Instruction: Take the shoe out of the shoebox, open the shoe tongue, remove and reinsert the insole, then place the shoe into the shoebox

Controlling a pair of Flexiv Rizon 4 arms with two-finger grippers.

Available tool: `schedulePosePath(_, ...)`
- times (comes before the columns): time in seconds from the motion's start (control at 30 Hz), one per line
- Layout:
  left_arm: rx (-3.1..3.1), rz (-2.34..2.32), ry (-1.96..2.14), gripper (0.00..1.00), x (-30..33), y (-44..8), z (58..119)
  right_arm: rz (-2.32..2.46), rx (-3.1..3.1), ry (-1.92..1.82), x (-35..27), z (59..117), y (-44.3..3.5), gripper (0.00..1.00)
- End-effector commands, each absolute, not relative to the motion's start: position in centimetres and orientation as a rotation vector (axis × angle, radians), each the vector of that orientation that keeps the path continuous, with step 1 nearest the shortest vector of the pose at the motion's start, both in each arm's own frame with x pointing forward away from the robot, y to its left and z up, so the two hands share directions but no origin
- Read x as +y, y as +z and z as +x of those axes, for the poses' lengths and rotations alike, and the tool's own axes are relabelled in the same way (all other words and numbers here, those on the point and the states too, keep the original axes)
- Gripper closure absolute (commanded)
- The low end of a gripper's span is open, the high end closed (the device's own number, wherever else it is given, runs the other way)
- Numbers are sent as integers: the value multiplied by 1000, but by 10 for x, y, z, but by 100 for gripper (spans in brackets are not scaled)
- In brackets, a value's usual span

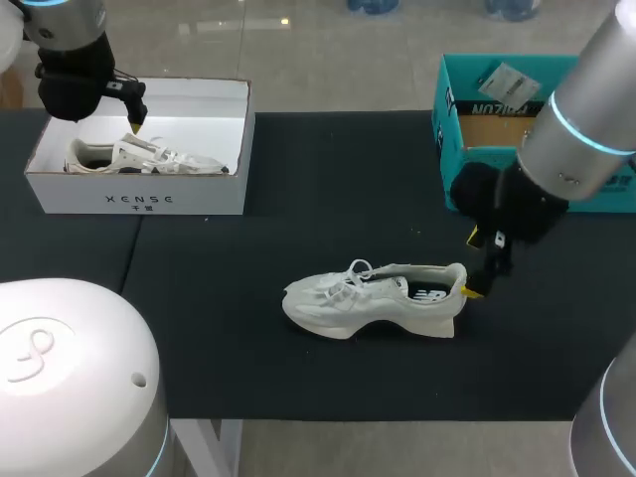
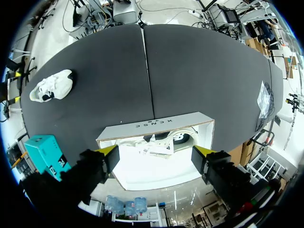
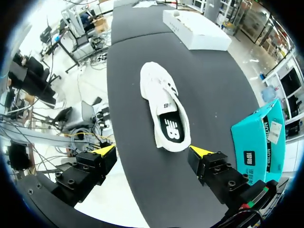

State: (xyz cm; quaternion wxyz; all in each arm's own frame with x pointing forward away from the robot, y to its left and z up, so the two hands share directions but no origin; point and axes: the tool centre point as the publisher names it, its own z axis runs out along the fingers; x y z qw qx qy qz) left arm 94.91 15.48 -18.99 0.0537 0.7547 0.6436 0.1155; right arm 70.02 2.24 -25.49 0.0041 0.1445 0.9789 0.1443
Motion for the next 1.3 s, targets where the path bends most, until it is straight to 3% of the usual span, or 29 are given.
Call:
schedulePosePath(0.03,1954,2293,355,0,155,-190,948,424,3036,571,9,697,-261,0)
schedulePosePath(0.23,1954,2293,355,0,155,-190,948,356,2964,654,5,696,-267,0)
schedulePosePath(0.83,1954,2293,355,0,155,-190,948,431,2657,1387,-19,709,-305,0)
schedulePosePath(1.0,1954,2293,355,0,155,-190,948,485,2884,1126,-17,716,-300,0)
schedulePosePath(1.3,1954,2293,355,0,155,-190,948,485,2884,1126,-17,716,-300,0)
